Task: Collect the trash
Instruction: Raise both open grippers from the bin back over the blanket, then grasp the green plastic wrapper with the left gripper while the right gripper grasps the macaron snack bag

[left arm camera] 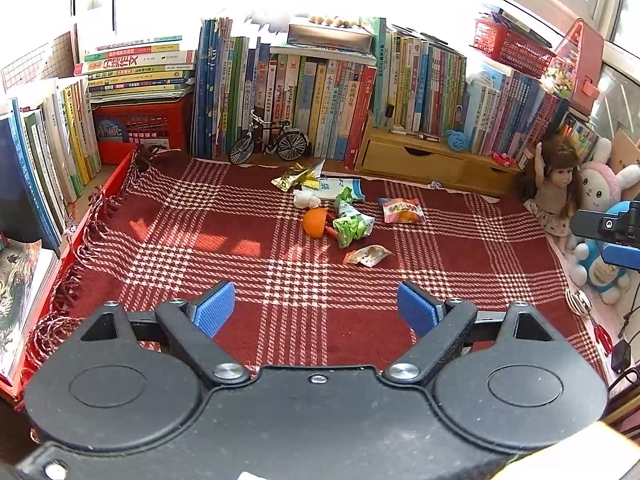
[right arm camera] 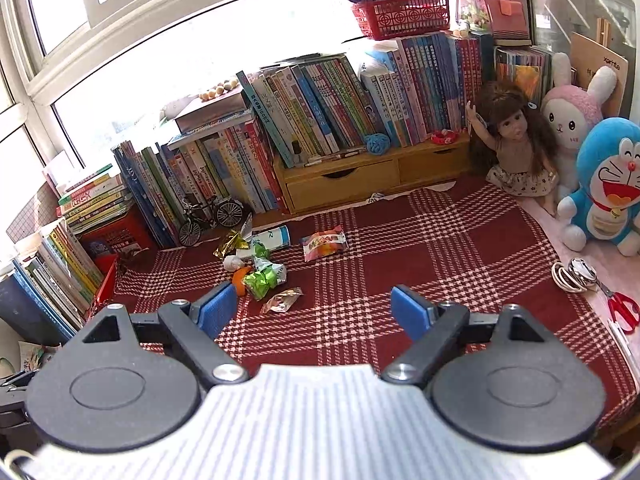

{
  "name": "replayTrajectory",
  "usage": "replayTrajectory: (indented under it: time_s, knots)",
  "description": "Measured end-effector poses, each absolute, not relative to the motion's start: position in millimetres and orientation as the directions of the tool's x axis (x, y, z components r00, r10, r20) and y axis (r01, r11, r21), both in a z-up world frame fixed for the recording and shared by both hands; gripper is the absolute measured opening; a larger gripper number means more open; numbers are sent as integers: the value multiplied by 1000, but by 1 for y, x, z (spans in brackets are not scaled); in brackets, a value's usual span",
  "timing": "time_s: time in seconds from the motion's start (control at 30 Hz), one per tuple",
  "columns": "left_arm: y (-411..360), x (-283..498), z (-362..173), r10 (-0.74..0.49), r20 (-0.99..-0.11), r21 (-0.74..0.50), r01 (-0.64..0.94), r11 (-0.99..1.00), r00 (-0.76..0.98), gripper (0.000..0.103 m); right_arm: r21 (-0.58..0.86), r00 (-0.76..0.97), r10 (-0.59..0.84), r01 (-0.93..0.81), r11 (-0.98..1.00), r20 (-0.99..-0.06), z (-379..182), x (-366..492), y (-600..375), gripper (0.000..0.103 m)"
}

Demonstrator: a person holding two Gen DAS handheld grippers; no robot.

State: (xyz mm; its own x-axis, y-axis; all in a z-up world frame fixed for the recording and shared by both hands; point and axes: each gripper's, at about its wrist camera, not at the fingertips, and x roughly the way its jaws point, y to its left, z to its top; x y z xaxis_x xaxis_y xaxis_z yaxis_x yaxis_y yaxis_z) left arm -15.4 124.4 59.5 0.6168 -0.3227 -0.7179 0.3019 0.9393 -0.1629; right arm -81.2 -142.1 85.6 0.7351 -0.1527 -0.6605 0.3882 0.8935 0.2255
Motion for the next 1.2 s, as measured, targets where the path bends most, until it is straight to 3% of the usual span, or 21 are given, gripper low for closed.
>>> replayTrajectory:
  time_s: [0.4, 0.73, 1.2]
  knots:
    - [7, 84, -29, -104, -809, -159, -44, 986, 578, 85, 253, 634, 87, 176, 951, -768, -14, 64, -261, 92]
    - [-52, 150, -53, -30, -825, -68, -46, 997, 564, 86, 279, 554, 173, 112, 954, -814, -71, 145, -294, 92]
    - [-71, 214, -104, 8, -856, -37, -76, 996, 517, 86, 295, 506, 238, 34, 955, -829, -119, 220, -289, 92]
